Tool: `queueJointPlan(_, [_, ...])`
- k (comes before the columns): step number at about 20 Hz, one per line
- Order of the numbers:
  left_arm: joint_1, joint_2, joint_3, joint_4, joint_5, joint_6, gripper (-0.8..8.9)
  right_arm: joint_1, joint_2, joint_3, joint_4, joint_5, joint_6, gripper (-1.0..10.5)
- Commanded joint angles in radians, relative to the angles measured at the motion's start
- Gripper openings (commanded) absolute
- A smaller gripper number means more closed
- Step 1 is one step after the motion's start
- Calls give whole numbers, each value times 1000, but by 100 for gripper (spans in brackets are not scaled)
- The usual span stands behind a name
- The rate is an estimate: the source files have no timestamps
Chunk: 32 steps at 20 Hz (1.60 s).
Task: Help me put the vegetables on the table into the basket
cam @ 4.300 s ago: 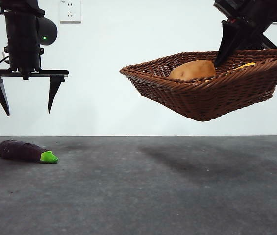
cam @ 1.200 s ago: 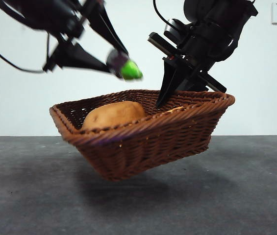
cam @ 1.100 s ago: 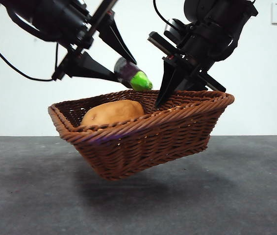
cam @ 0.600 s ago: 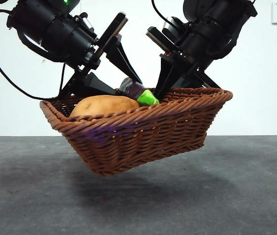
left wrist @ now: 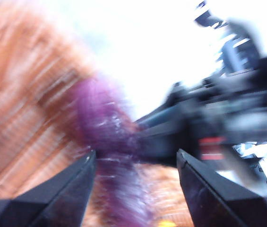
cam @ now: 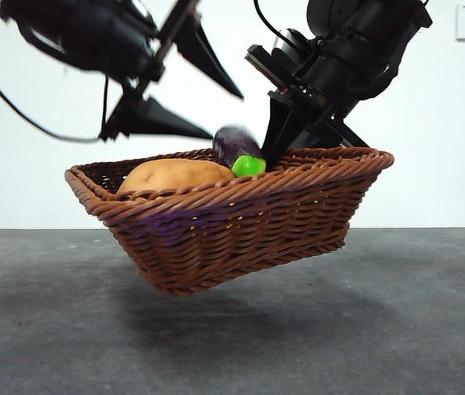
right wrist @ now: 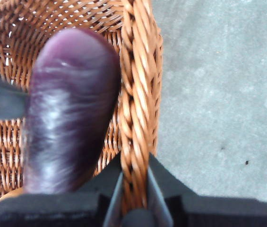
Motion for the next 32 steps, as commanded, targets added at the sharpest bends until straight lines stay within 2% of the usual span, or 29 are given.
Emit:
queueJointPlan(1, [11, -52, 0, -1, 0, 20, 292, 2, 2, -2, 14, -18, 3, -11])
queueJointPlan(8, [27, -130, 0, -46, 1, 53, 292, 1, -4, 0, 18, -18, 15, -11])
queueJointPlan(10, [41, -212, 0, -50, 1, 55, 291, -8, -23, 6, 19, -22, 17, -11])
queueJointPlan(12, [70, -340, 0, -124, 1, 109, 283, -38, -69, 9, 16, -27, 19, -11])
queueJointPlan(15, [130, -530, 0, -305, -11, 209, 278, -135, -167, 39, -53, -29, 11, -11])
queueJointPlan(17, [169, -626, 0, -356, -10, 239, 265, -227, -227, 64, -120, -29, -10, -11])
queueJointPlan(20, [195, -700, 0, -419, -10, 257, 23, -353, -276, 81, -209, -27, -61, -11])
queueJointPlan(21, [197, -712, 0, -436, -10, 270, -8, -396, -279, 81, -232, -26, -81, -11])
queueJointPlan(23, [198, -722, 0, -459, -10, 301, -9, -467, -273, 80, -280, -26, -135, -11])
queueJointPlan(26, [198, -724, 0, -476, -10, 314, -9, -534, -257, 77, -284, -26, -179, -11])
queueJointPlan(32, [198, -724, 0, -501, -11, 342, -9, -582, -118, 64, -278, -56, -244, -11])
